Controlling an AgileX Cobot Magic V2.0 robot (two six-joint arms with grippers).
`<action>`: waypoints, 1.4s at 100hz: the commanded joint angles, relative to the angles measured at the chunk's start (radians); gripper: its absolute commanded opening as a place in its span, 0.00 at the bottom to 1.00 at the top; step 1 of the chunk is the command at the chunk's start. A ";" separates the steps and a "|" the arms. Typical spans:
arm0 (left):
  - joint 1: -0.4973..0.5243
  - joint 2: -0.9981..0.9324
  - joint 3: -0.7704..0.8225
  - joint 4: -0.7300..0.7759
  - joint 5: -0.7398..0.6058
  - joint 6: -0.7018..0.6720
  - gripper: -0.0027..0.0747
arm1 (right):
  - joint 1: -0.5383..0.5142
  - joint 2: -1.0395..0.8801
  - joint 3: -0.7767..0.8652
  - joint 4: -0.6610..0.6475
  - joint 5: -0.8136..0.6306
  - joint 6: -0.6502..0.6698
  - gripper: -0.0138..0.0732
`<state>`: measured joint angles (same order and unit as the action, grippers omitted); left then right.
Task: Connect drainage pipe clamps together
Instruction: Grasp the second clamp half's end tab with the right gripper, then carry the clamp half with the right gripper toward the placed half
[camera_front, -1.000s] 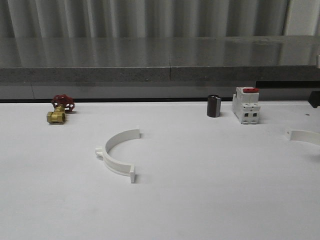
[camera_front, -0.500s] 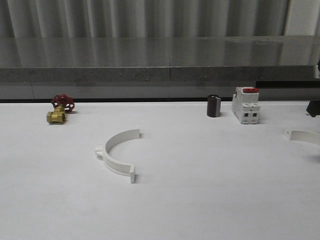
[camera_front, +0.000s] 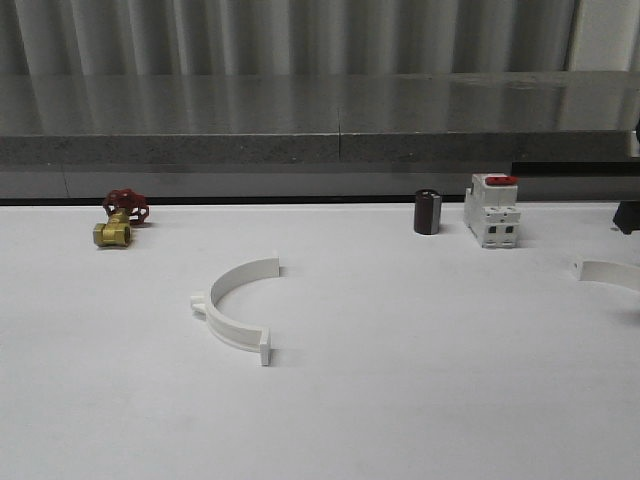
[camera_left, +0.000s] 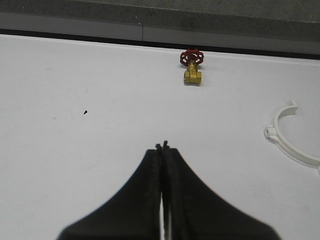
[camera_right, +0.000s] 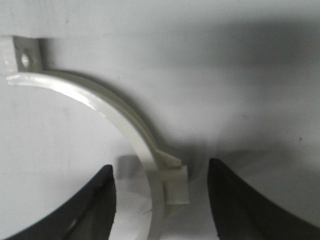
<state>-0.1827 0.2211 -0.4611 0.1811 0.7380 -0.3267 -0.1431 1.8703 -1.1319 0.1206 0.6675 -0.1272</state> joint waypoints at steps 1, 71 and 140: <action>0.000 0.009 -0.028 0.001 -0.067 -0.001 0.01 | -0.009 -0.045 -0.029 0.007 -0.009 -0.008 0.65; 0.000 0.009 -0.028 0.001 -0.067 -0.001 0.01 | -0.009 -0.041 -0.029 0.012 0.027 0.004 0.29; 0.000 0.009 -0.028 0.001 -0.067 -0.001 0.01 | 0.346 -0.092 -0.143 0.016 0.048 0.429 0.27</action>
<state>-0.1827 0.2211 -0.4611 0.1811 0.7380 -0.3267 0.1357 1.8354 -1.2346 0.1390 0.7473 0.2287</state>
